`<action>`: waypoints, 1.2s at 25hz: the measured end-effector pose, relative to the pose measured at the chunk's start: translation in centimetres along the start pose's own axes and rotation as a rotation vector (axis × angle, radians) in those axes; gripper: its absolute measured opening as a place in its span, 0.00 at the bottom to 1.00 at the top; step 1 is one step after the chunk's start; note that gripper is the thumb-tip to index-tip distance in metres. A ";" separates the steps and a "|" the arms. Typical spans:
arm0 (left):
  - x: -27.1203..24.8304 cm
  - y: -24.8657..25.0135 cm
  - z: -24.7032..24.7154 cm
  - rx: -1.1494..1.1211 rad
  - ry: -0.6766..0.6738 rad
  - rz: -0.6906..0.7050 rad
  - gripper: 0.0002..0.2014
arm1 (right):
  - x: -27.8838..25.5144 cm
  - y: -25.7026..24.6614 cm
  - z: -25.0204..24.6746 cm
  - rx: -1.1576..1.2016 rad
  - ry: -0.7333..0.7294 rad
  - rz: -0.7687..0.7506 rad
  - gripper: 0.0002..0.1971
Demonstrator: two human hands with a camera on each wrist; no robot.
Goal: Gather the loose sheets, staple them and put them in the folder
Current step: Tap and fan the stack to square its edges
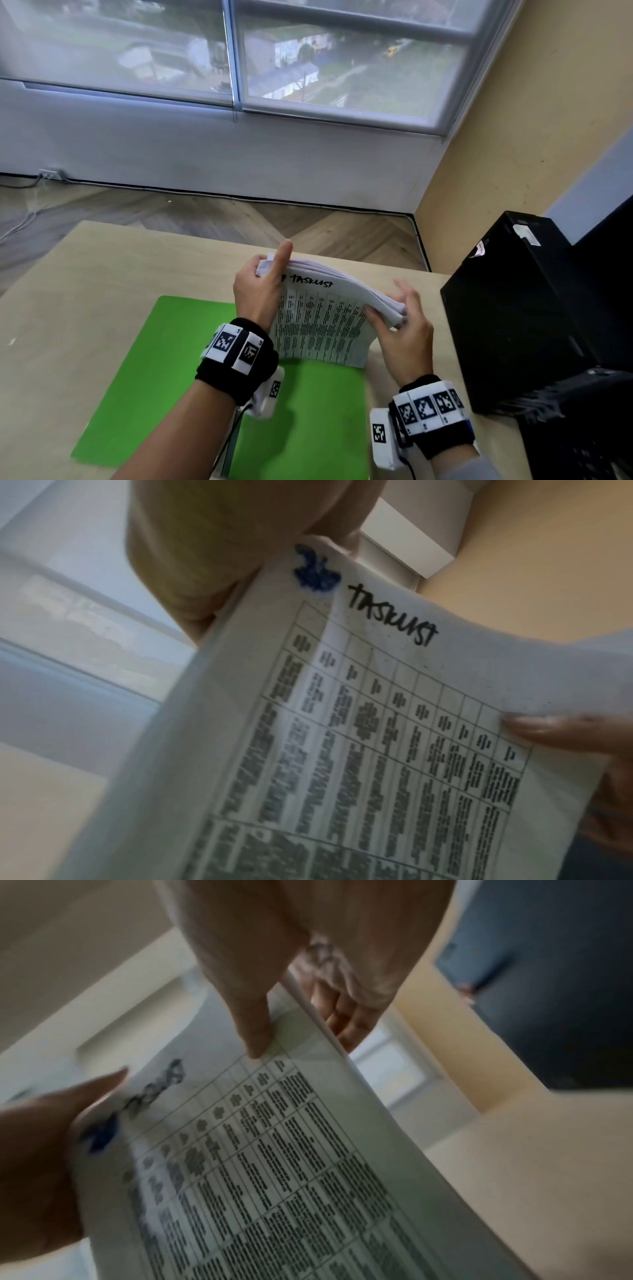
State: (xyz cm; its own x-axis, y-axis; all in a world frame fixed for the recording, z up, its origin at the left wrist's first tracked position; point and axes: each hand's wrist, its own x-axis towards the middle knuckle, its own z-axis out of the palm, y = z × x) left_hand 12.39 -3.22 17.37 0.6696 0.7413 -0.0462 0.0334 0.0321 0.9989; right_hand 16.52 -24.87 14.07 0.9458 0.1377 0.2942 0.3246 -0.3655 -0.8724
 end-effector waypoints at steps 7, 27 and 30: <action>-1.3 6.0 -1.4 0.997 -0.520 0.750 0.39 | -0.3 1.4 1.1 0.167 -0.248 -0.049 0.11; -2.7 -2.1 -3.9 -0.607 -0.361 -0.290 0.25 | -2.1 0.6 3.1 0.981 -0.090 0.714 0.46; -2.5 -4.6 -6.0 -0.439 -0.350 -0.348 0.42 | -1.3 0.3 1.0 0.782 0.045 0.570 0.36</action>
State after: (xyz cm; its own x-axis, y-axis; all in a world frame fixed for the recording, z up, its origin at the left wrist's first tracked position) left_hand 6.10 -1.20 12.90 0.8783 0.3790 -0.2914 0.0357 0.5557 0.8306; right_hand 15.40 -24.19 13.07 0.9635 0.0877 -0.2531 -0.2676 0.3512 -0.8972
